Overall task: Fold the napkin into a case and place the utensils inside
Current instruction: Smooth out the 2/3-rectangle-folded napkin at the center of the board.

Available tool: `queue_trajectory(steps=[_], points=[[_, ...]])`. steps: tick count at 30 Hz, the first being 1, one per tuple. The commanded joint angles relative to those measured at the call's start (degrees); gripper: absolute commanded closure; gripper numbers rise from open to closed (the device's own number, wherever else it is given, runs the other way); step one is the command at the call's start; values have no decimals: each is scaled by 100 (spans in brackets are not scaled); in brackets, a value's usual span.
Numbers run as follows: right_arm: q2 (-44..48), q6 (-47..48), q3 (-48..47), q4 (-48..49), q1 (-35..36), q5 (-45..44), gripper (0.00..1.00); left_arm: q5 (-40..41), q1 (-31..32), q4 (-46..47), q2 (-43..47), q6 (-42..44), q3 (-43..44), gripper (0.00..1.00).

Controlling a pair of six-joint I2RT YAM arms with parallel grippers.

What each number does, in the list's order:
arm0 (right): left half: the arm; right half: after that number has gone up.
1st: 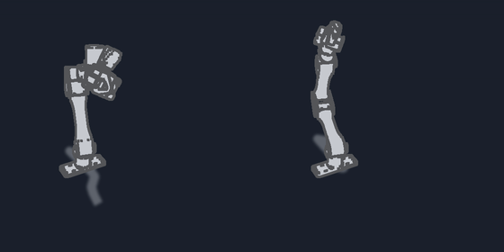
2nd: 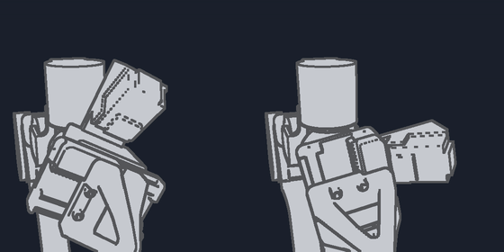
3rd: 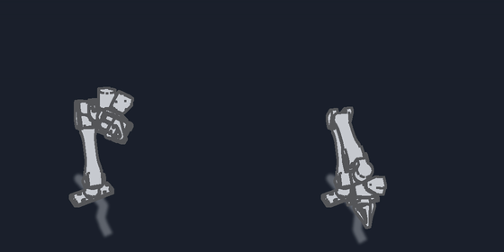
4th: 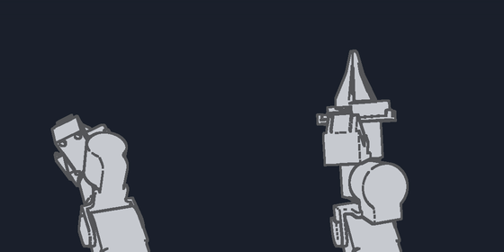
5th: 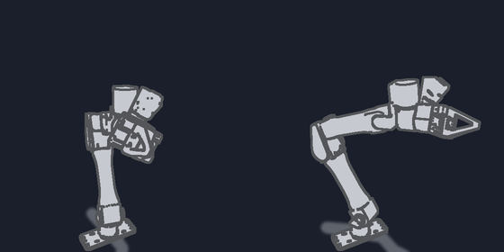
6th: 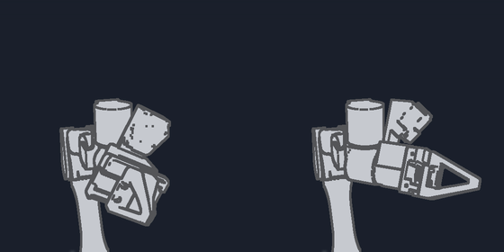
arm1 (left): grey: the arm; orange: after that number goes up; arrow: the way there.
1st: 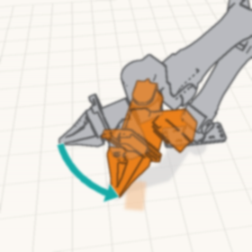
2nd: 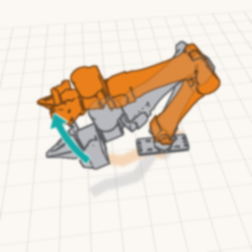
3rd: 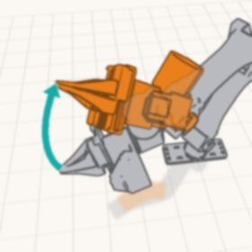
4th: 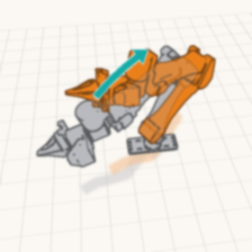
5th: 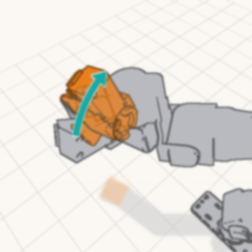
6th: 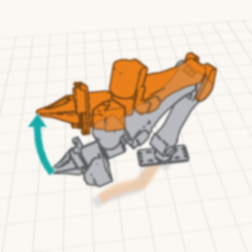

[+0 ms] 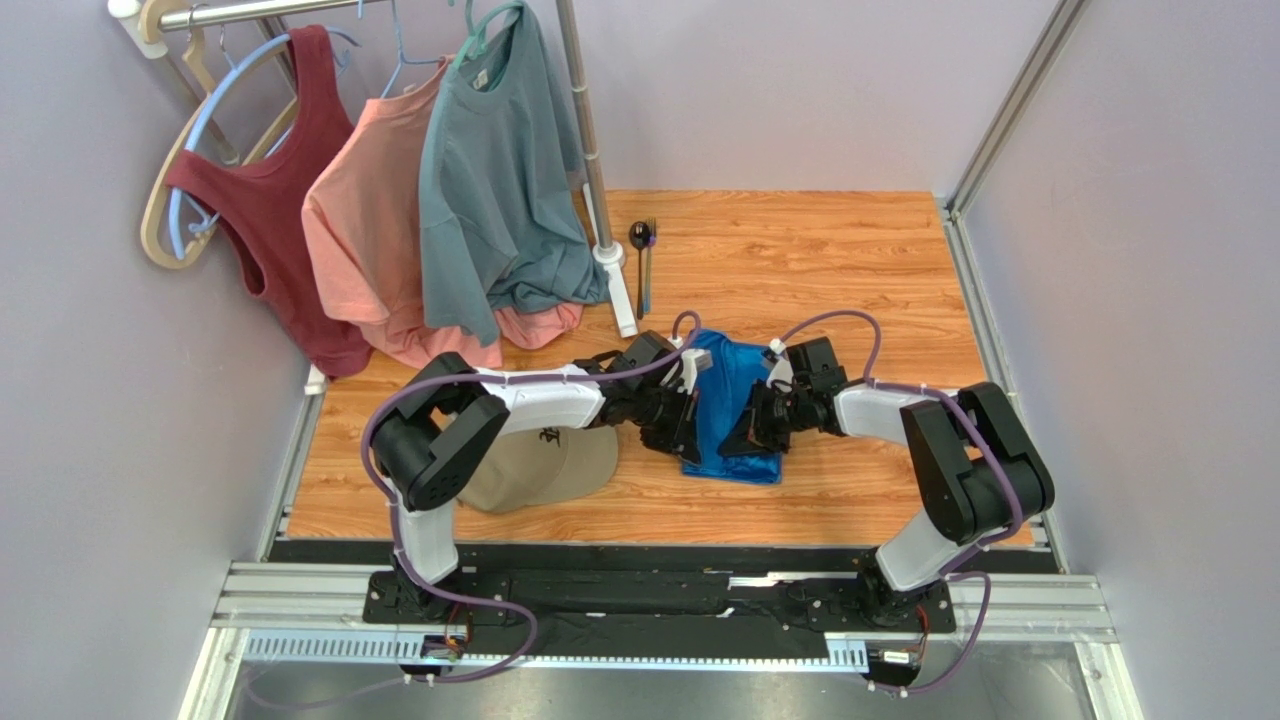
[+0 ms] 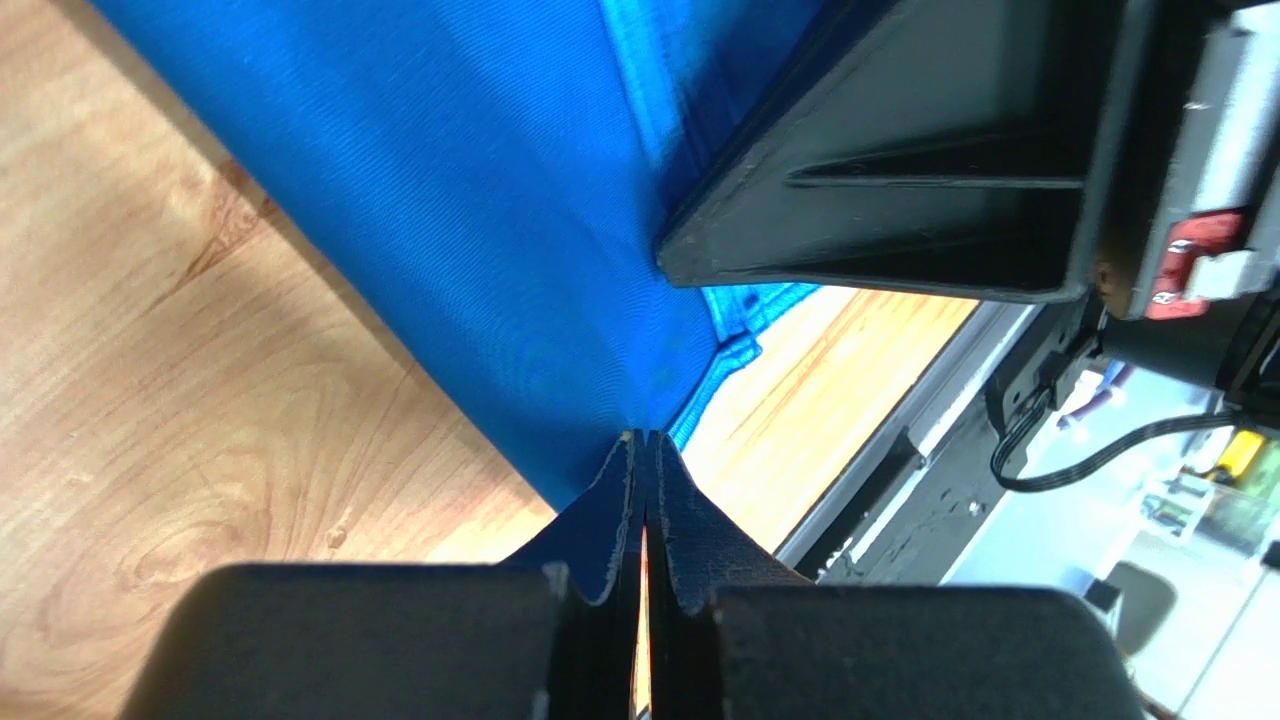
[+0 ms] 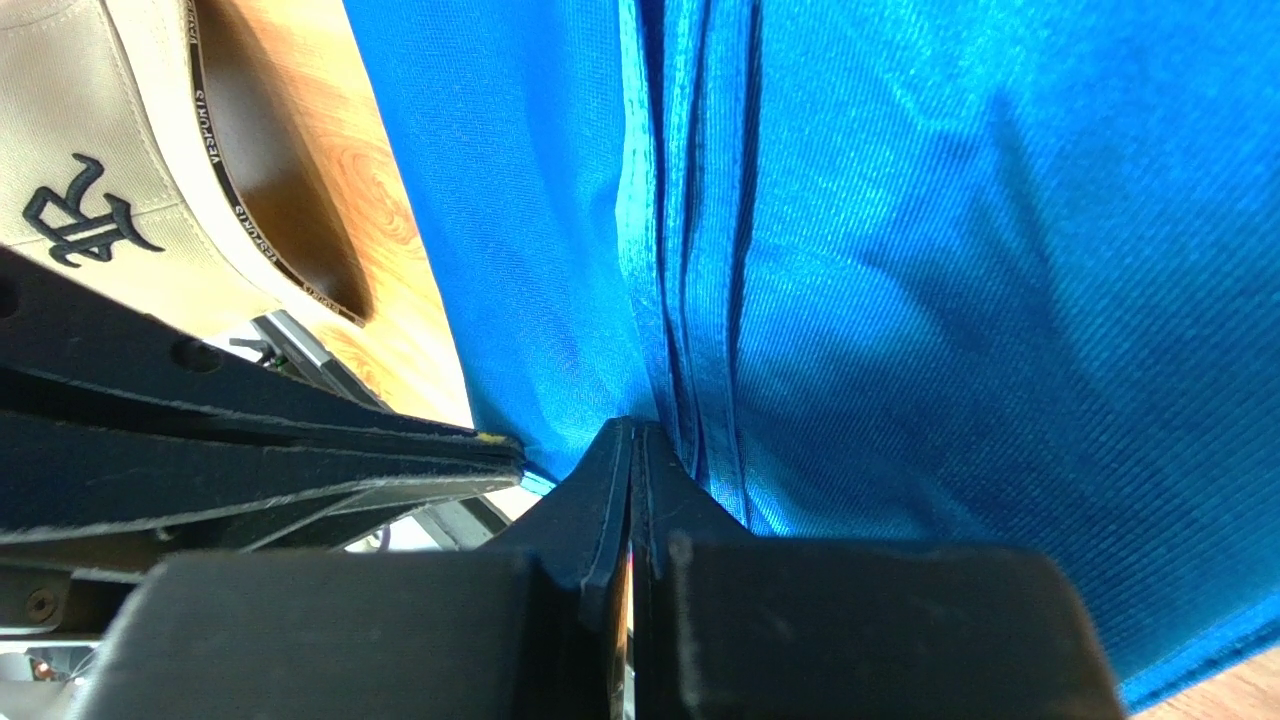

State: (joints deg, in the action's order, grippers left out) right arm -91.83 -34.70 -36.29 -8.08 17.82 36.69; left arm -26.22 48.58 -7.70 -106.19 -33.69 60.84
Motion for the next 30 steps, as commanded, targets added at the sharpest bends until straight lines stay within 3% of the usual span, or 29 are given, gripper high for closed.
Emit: queue_trajectory(steps=[1,5,11,16,22,30], points=[[-80,288,-36,-300,2,-373,100,45,-41,112,-121,-286,-300,100],[-19,288,26,-317,2,-382,100,257,-138,252,-156,-489,-818,100],[86,332,-176,-475,2,-267,100,-15,-120,-151,326,107,-224,100],[-1,411,-1097,-809,-112,-294,100,-51,-313,-617,328,187,743,98],[-632,578,-2546,-1282,-279,-662,100,90,-533,-1048,-489,231,1860,100],[-1398,640,-3612,-1451,-271,-768,100,134,-533,-627,-894,-67,1686,100]])
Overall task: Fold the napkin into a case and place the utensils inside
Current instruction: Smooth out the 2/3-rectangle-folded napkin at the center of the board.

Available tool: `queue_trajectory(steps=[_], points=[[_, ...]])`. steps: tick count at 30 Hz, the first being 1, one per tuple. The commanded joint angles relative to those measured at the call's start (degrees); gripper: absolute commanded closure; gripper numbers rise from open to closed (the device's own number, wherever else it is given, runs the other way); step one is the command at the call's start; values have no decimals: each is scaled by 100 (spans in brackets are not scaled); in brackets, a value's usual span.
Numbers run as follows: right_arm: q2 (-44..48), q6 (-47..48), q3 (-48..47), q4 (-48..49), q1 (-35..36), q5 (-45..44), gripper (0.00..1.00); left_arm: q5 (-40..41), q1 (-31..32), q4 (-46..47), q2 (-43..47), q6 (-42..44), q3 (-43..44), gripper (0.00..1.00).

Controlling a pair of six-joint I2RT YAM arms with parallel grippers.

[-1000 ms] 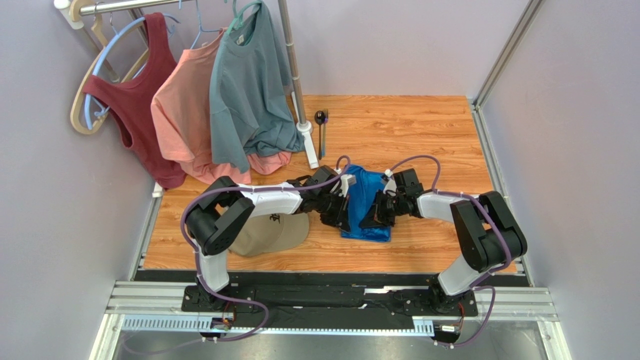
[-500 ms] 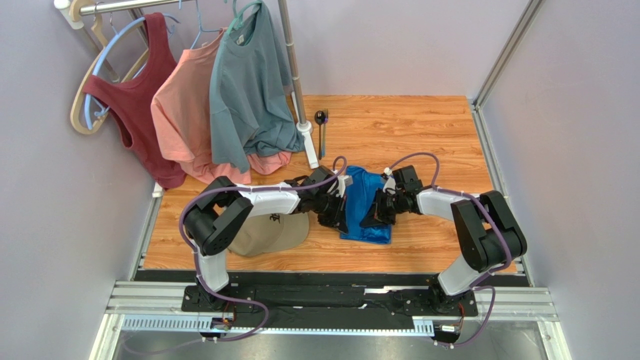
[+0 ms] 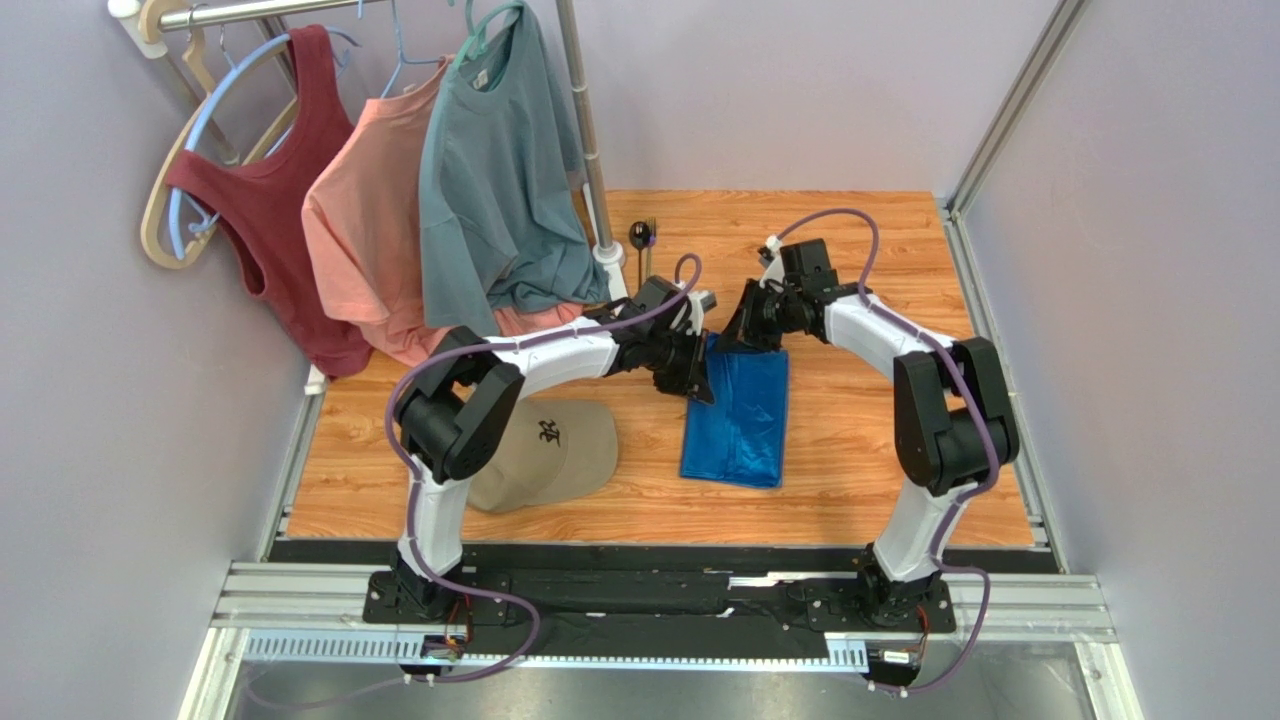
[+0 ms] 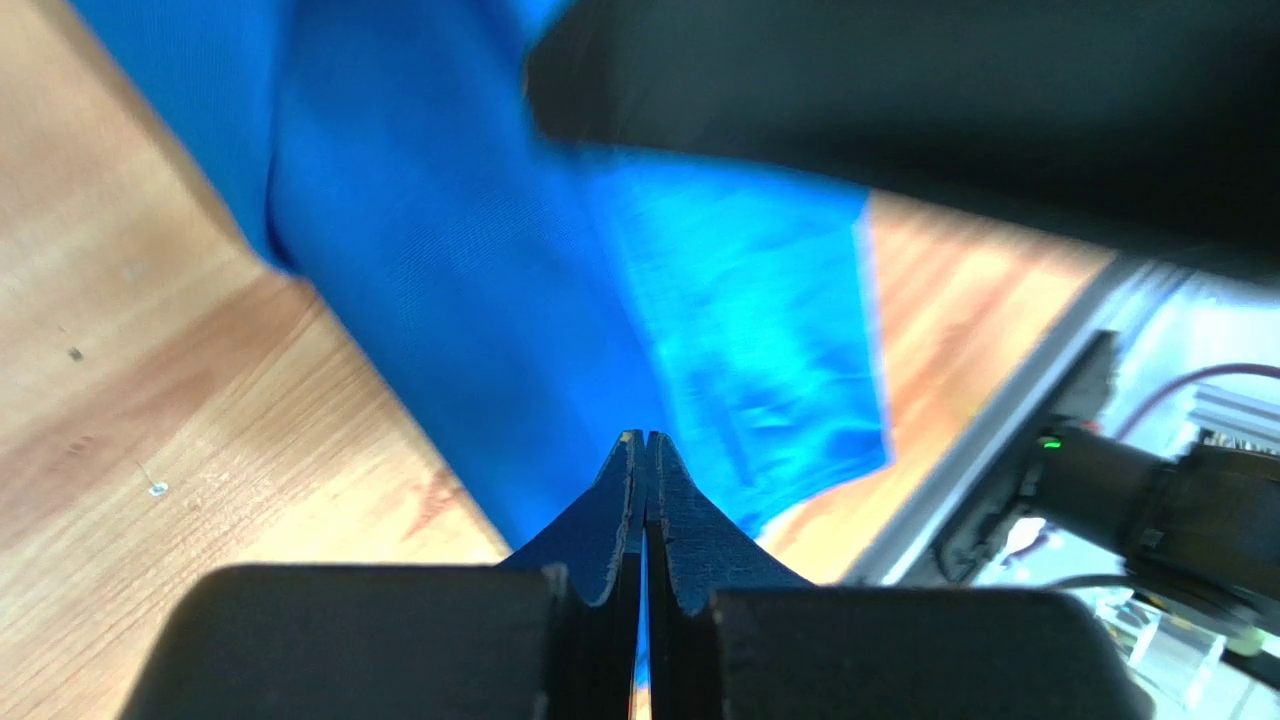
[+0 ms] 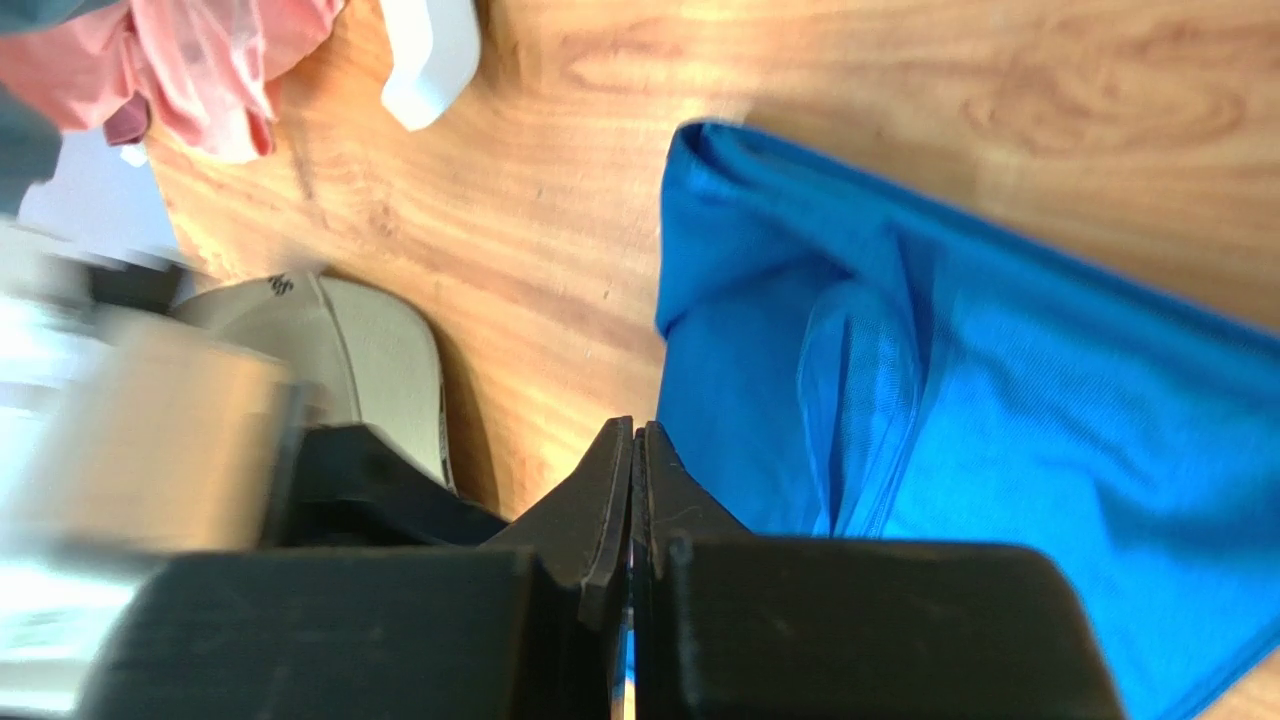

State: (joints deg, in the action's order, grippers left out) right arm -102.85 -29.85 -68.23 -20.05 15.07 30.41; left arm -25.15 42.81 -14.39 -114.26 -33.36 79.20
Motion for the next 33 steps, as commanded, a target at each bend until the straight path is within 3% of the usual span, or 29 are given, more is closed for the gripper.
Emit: queue_trajectory(steps=[1,26,29,31,33], points=[[-349,172,-489,-323,5,-193,100,36,44,68,-114,-109,-185,100],[-1237,559,-859,-420,-373,-765,100,194,44,288,-150,-153,-573,100],[-1334,550,-850,-341,-373,-783,100,377,52,87,8,57,-327,92],[-1387,559,-885,-341,-373,-800,100,589,44,-124,201,346,-29,80],[-1413,568,-894,-341,-391,-791,100,993,44,-405,220,619,322,60]])
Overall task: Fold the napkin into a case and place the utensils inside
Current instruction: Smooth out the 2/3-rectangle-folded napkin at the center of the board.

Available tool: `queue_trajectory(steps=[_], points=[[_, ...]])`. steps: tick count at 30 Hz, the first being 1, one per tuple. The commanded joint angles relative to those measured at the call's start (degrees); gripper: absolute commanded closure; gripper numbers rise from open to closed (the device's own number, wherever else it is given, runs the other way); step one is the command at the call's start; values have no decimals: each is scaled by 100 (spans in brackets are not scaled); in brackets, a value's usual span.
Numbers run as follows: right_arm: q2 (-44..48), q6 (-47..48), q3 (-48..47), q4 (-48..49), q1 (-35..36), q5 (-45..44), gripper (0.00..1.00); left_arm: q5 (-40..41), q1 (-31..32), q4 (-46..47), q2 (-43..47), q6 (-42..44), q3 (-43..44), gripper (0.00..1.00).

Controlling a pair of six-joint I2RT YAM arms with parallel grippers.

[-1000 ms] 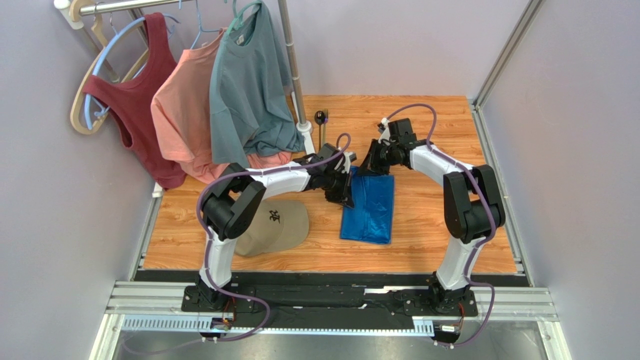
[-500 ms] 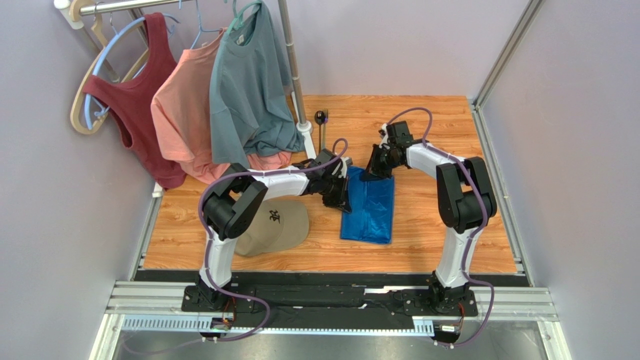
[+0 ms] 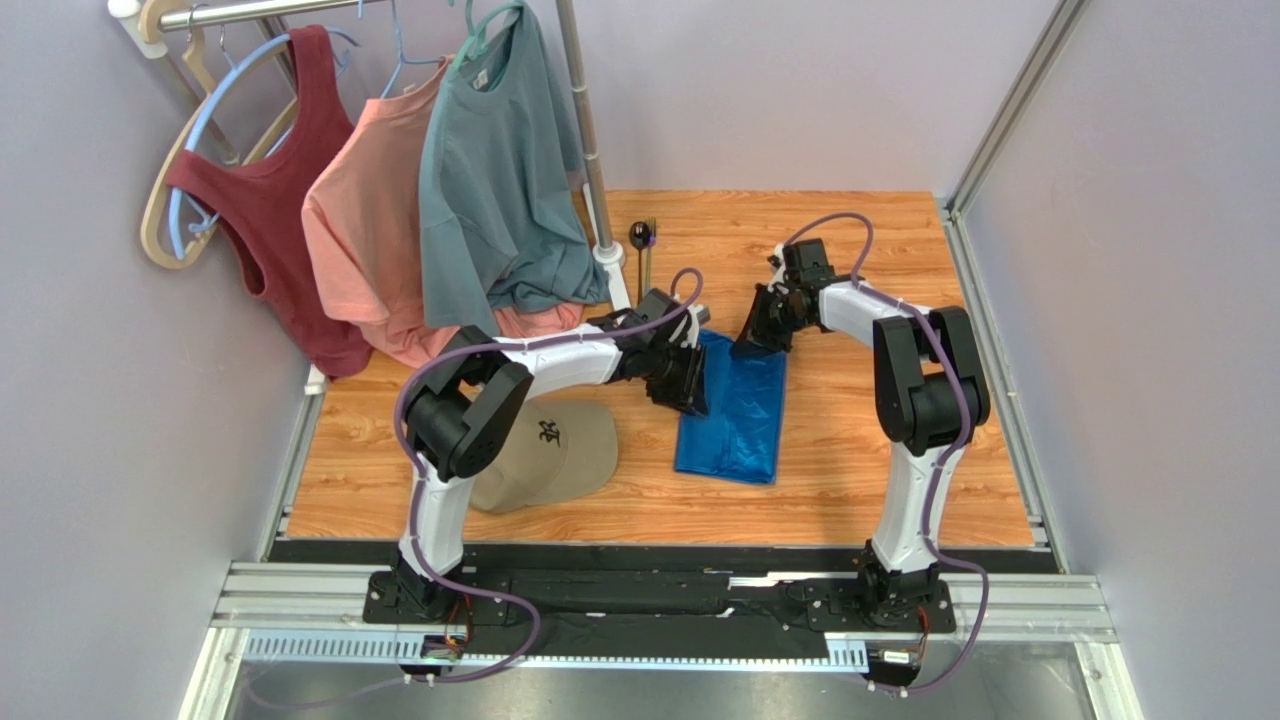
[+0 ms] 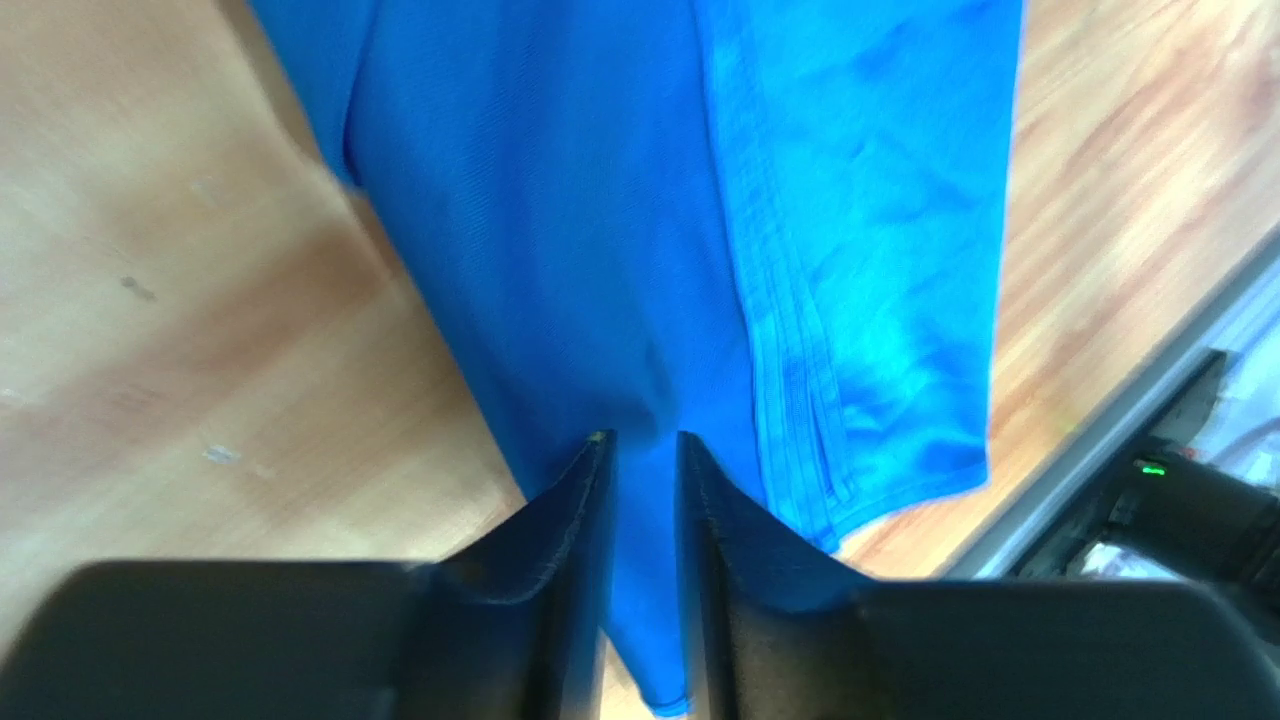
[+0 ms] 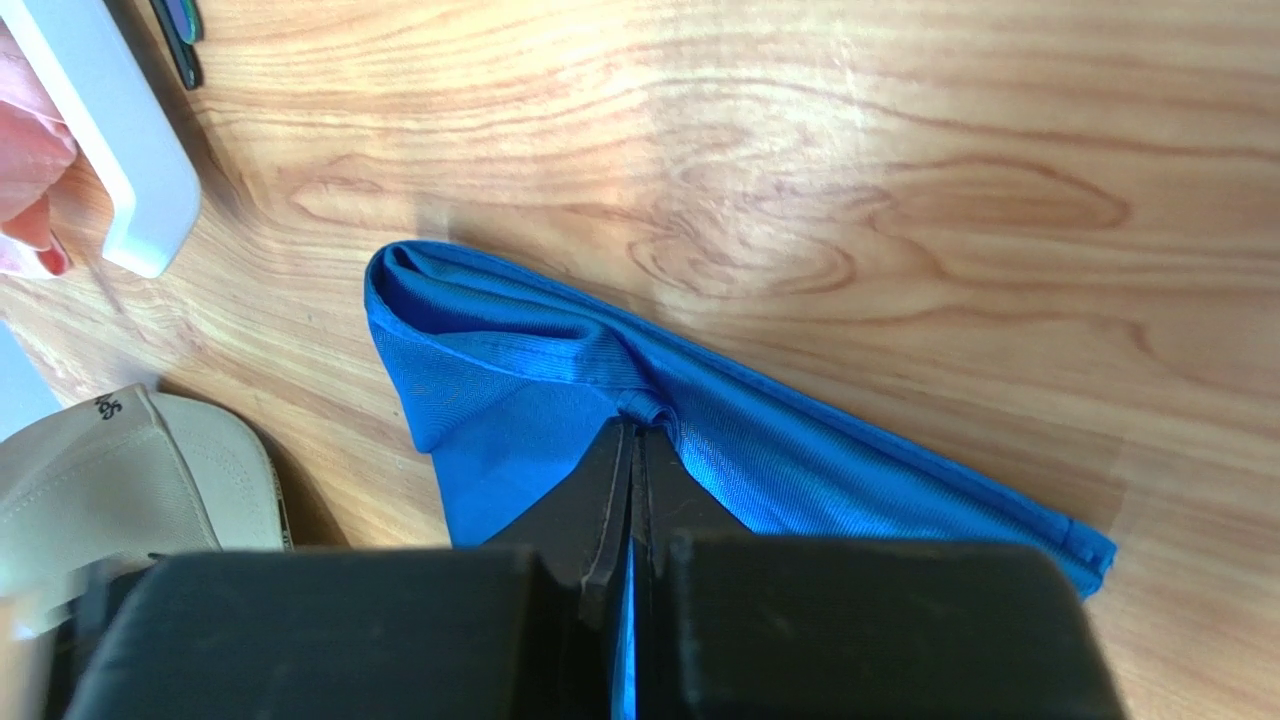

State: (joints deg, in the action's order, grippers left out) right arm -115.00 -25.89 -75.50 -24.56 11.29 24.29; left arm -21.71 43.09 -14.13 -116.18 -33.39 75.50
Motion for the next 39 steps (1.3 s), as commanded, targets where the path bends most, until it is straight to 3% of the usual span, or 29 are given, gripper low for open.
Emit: queue_trajectory(steps=[1,6,12,15,23,39], points=[[-207,172,-166,109,-4,-171,100,764,6,-859,290,962,1207,60],[-102,154,-131,153,-13,-74,100,2143,-11,-1618,-264,1984,2397,63],[-101,137,-131,144,-13,-4,100,2216,-11,-1918,-915,2609,3338,65],[-102,128,-122,162,-21,49,100,2102,15,-1734,-968,2784,3374,72],[-119,93,-114,197,-13,111,100,2522,314,-1417,-1284,3312,3497,65],[-154,84,-70,258,-39,163,100,3234,463,-1505,-1952,3673,4042,70]])
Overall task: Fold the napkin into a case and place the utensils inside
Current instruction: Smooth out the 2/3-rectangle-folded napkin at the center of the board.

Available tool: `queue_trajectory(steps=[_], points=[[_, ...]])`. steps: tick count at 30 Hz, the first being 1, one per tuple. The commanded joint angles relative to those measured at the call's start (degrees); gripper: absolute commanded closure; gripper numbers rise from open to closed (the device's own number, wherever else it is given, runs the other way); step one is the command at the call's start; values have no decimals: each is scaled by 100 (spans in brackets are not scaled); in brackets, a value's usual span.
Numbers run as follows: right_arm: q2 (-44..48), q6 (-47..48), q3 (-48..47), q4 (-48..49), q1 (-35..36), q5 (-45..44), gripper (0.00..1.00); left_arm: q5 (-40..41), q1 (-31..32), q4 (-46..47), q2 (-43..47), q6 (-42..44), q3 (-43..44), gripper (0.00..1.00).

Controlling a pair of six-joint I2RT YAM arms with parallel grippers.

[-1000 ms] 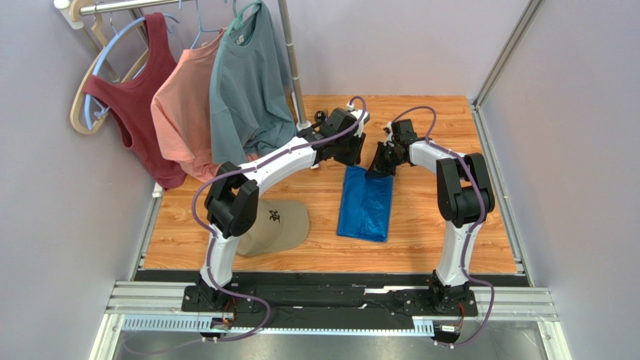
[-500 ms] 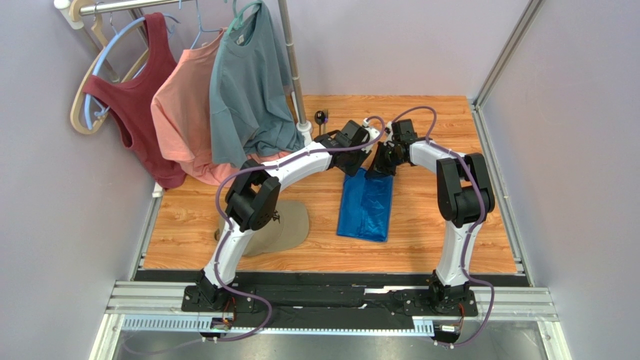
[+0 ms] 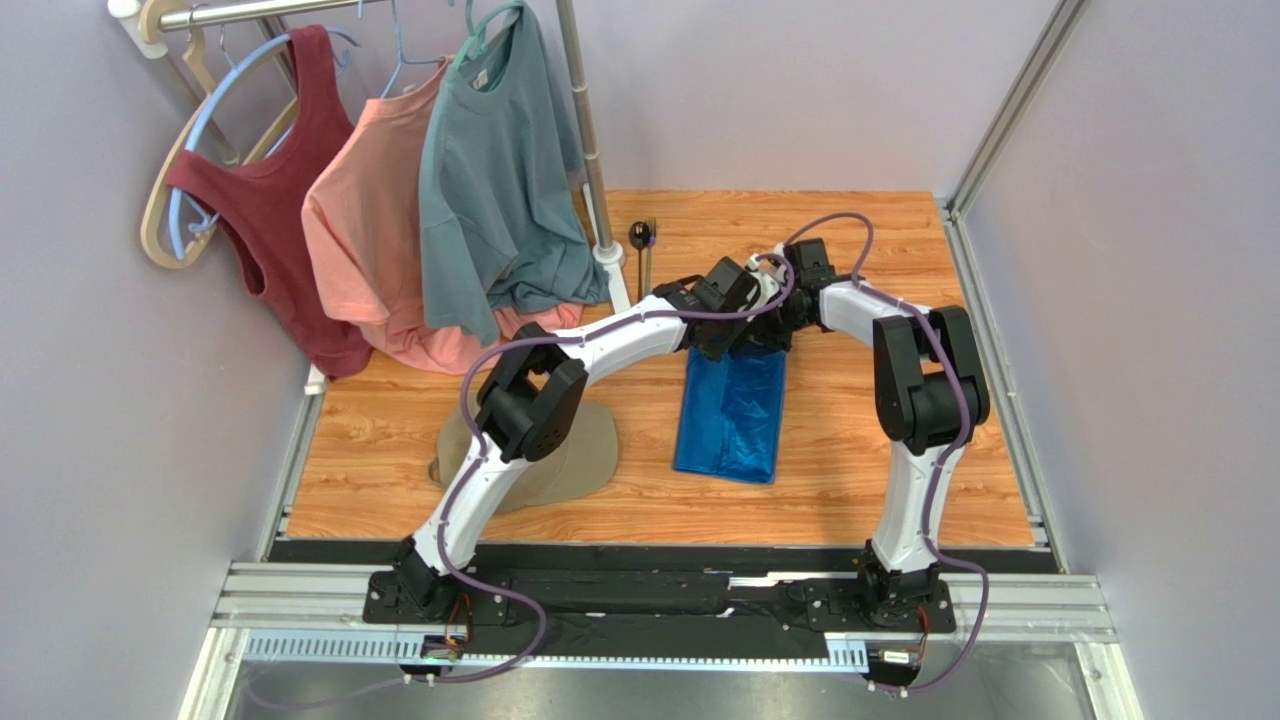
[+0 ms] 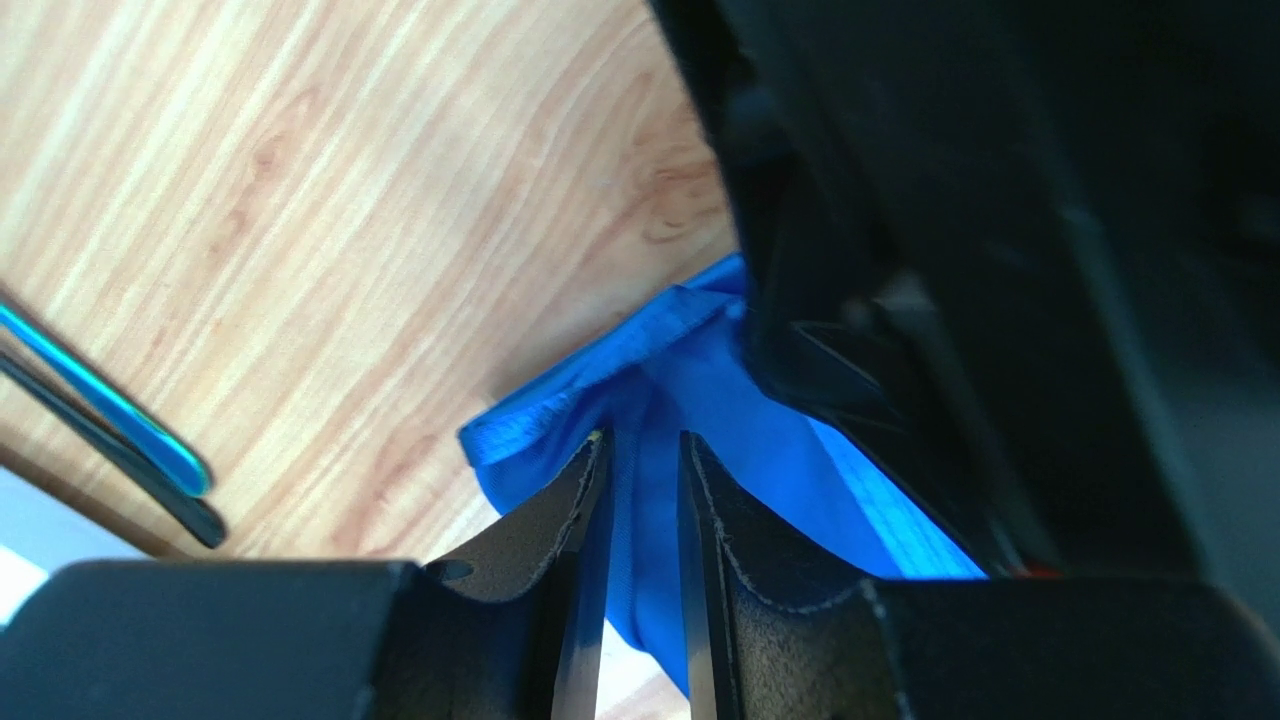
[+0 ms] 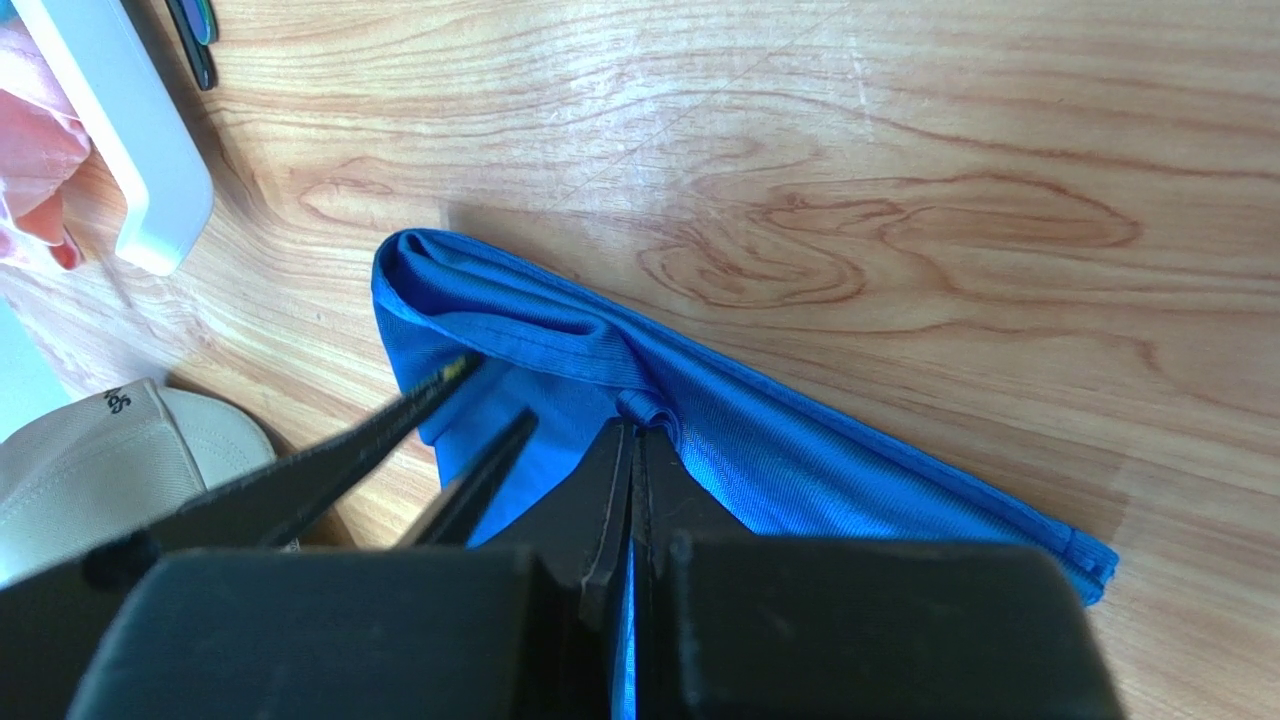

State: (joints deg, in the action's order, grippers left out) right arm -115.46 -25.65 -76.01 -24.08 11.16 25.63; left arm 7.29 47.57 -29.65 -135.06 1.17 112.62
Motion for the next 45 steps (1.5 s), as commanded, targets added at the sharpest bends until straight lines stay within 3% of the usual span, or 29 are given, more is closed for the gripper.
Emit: queue_trajectory(steps=[1,8,19,22,23,28,37,45], points=[[-108,60,-19,219,-35,39,100,422,24,47,-73,208,340,70],[-135,42,16,254,-35,65,100,818,77,258,7,243,190,69],[-144,16,-2,280,-52,118,100,440,77,188,-195,349,322,63],[-152,7,7,281,-44,118,100,483,77,117,-240,332,410,70],[-152,-1,7,281,-44,118,100,484,77,109,-257,331,427,80],[-170,-10,16,289,-44,144,100,326,77,100,-231,261,551,100],[-179,-63,-11,298,-87,153,100,-579,77,-366,-143,-301,761,100],[-47,-221,77,404,-131,346,100,-246,51,-727,-670,-864,1069,100]])
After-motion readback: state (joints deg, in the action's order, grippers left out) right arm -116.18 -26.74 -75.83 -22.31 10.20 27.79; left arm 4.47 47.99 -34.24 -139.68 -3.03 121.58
